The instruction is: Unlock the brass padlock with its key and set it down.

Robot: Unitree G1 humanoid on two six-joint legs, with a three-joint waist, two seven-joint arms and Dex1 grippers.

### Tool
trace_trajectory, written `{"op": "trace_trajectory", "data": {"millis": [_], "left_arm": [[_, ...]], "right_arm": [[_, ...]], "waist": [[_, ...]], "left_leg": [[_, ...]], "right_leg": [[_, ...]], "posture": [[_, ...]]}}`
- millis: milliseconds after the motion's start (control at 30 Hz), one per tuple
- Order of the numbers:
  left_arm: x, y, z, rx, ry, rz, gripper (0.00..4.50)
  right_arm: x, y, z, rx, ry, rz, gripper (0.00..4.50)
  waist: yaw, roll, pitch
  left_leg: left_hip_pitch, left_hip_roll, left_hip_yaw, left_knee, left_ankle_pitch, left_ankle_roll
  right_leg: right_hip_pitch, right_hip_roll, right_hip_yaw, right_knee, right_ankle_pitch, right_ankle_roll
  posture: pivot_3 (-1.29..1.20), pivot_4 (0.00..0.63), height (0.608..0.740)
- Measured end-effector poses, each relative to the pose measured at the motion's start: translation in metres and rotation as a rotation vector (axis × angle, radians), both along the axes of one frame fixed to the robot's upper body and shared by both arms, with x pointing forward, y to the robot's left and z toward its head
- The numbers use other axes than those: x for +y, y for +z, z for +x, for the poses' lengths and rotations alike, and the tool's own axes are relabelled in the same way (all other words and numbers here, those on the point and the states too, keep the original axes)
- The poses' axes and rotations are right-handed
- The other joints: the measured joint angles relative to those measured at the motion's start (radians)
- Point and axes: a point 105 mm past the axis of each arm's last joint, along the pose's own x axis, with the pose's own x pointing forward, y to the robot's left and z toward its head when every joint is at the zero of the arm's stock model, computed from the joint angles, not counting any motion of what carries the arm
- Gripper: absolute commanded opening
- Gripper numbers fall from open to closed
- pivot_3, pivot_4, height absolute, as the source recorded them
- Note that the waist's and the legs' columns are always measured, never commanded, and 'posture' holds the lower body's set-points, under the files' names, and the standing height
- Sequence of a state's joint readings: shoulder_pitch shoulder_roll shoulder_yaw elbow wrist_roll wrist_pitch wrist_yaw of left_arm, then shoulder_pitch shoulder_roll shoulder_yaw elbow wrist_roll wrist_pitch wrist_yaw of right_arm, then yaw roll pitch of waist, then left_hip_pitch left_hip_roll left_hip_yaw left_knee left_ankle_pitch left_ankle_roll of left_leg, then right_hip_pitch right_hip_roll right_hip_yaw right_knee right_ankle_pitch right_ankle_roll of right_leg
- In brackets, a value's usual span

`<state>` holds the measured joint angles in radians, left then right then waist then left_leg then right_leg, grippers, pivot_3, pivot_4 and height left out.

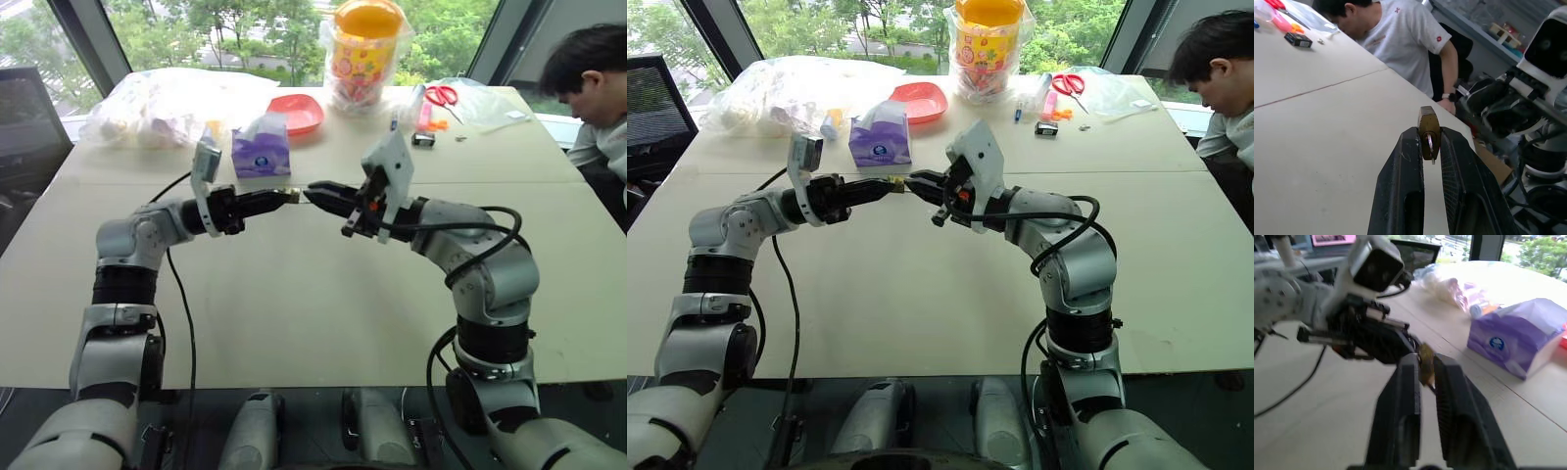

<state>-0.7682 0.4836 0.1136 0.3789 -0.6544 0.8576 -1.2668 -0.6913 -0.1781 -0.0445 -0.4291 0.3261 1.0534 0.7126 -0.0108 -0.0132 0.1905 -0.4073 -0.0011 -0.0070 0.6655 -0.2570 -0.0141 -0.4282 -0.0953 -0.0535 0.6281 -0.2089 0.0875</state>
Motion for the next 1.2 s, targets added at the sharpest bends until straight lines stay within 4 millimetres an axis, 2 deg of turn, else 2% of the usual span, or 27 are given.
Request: {"op": "trace_trajectory", "data": {"millis": [433,567,800,1200], "left_arm": [[-0.003,0.013,-0.011,-0.041,-0.053,0.009,0.0],[-0.007,0.013,-0.015,-0.059,-0.071,0.028,0.0],[-0.007,0.014,-0.014,-0.061,-0.066,0.027,0.0],[-0.006,0.013,-0.006,-0.055,-0.037,0.009,0.0]], "right_arm": [[-0.007,-0.01,0.003,0.049,-0.037,-0.07,0.04],[-0.01,-0.019,0.004,0.053,-0.037,-0.126,0.04],[-0.012,-0.032,0.008,0.078,-0.041,-0.165,0.04],[-0.017,-0.038,0.007,0.11,-0.047,-0.158,0.04]], "waist": [[-0.004,0.0,0.0],[-0.003,0.0,0.0],[-0.003,0.0,0.0],[-0.002,0.0,0.0]], "left_leg": [[-0.001,-0.002,0.001,-0.001,0.0,0.0],[-0.001,-0.002,0.001,-0.001,0.0,0.0],[-0.001,-0.002,0.001,-0.001,0.0,0.0],[-0.002,-0.002,0.001,-0.001,0.0,0.0]], "right_leg": [[0.0,-0.001,0.0,-0.002,0.0,0.0],[0.0,-0.001,0.0,-0.003,0.0,0.0],[0.0,-0.001,0.0,-0.003,0.0,0.0],[0.0,-0.001,0.0,-0.004,0.0,0.0]], "posture": [[0.0,0.15,0.74],[0.0,0.15,0.74],[0.0,0.15,0.74],[0.0,0.15,0.74]]}}
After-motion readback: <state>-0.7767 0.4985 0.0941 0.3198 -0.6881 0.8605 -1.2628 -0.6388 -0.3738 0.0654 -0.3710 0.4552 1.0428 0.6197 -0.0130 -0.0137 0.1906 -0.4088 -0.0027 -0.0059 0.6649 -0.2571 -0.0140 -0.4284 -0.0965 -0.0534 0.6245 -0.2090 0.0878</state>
